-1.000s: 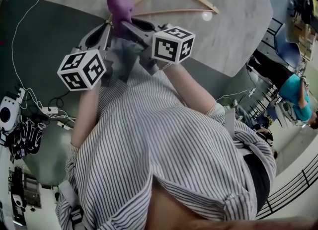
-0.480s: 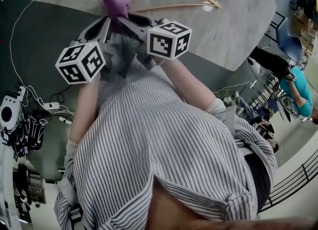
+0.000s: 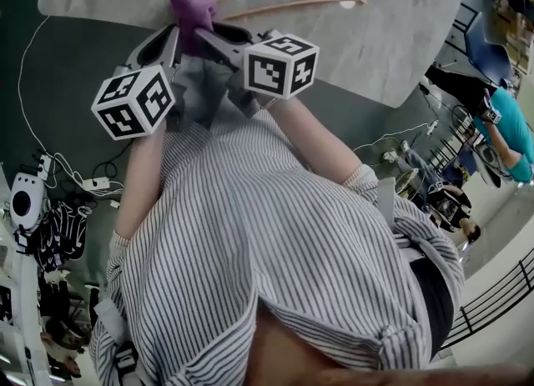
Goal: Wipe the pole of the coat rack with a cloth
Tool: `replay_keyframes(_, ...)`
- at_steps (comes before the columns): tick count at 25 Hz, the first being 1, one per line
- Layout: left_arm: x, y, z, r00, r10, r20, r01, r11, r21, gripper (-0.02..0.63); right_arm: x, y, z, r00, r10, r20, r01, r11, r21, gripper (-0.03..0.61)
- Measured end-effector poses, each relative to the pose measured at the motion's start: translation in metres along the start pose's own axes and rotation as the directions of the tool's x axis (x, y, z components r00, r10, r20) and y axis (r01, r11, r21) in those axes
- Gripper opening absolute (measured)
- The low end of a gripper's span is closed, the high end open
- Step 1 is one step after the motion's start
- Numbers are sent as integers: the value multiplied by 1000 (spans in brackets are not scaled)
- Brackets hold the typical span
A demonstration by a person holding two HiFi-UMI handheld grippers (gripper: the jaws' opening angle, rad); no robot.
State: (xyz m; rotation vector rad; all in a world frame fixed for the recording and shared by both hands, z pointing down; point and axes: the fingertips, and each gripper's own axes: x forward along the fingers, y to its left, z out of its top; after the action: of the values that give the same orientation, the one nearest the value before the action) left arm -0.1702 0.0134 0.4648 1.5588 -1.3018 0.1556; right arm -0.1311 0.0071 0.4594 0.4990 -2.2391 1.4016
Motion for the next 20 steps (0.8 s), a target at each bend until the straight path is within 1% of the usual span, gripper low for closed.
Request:
replay_keyframes(8,2,5,5,999,-34,-35,35,999,30,14,3,-3,1,999,-30,35,29,999,35,75)
replay_keyframes(13,4,7,12,998,-45,-46,48,998,50,14,3,-2,2,998,-41,42,40,999,30,75)
replay_keyframes(17,1,8,16,998,-42,-48,45,997,59,14,3,-2,2,998,-36,49,33,998,58,75)
replay_keyframes(20,4,3,18,999,-33,-43,35,998,56,14,0,-6,6,999,-16,45,12,997,82,75)
